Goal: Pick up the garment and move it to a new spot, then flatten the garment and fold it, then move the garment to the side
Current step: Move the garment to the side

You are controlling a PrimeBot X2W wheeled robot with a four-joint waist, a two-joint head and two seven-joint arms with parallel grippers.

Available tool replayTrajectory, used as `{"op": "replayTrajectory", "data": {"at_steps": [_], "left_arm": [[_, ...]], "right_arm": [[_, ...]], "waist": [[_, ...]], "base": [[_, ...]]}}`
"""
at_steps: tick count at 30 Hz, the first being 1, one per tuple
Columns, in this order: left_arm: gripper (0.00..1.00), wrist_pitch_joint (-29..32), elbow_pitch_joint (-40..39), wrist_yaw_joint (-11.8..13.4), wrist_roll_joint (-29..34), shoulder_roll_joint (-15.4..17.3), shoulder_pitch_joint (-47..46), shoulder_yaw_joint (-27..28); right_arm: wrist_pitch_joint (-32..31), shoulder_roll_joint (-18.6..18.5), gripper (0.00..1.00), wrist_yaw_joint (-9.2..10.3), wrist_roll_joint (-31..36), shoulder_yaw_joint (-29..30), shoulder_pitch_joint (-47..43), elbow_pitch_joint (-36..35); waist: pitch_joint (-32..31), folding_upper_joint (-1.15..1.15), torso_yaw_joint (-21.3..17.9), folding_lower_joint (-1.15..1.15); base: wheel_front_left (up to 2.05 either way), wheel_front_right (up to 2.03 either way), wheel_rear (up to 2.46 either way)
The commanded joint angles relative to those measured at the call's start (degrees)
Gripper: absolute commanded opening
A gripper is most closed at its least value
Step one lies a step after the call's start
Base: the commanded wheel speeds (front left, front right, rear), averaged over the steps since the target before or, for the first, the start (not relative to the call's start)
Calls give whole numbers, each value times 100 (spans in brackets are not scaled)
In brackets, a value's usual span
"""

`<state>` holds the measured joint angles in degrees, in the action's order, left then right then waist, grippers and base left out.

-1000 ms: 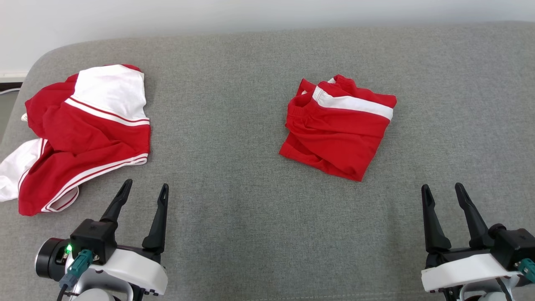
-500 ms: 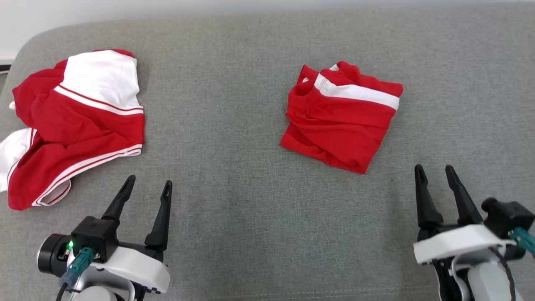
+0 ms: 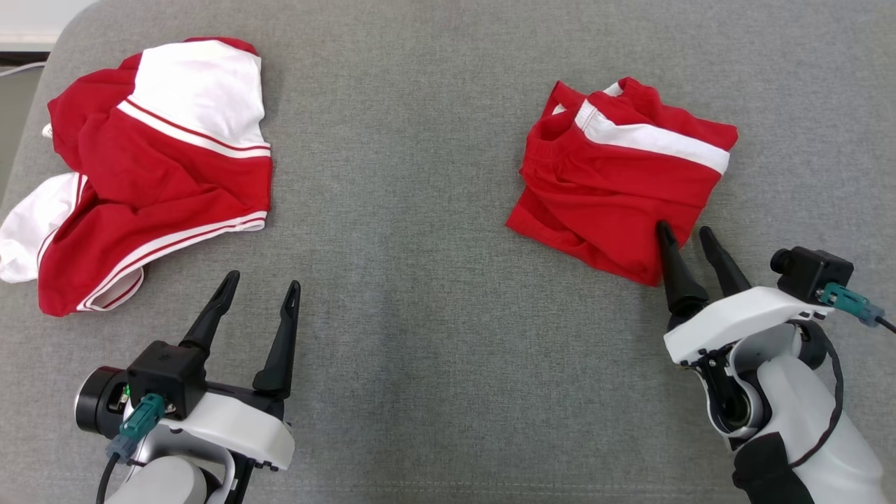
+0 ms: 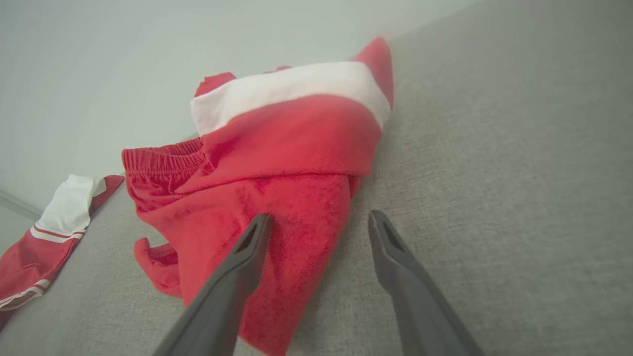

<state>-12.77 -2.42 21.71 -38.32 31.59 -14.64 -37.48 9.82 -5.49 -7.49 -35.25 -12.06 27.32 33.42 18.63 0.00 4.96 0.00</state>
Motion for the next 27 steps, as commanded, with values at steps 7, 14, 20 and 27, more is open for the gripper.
{"op": "replayTrajectory", "data": {"at_steps": [7,14,20,27], "left_arm": [[100,-119,2,-68,65,126,-313,238],[100,-143,21,-61,80,113,-323,276],[100,-161,-22,-54,75,123,-314,336],[100,-173,-75,-45,77,157,-301,394]], "right_arm": [[-256,114,100,0,-1173,-524,315,89],[-468,-24,0,0,-1881,-928,358,65],[-819,-693,0,0,-2093,-1074,303,-132],[-1516,-1856,0,0,-1866,-949,293,-279]], "waist": [[62,0,65,0],[84,0,1,0],[149,0,-112,0],[226,0,-253,0]], "base": [[0,0,0],[0,0,0],[0,0,0],[0,0,0]]}}
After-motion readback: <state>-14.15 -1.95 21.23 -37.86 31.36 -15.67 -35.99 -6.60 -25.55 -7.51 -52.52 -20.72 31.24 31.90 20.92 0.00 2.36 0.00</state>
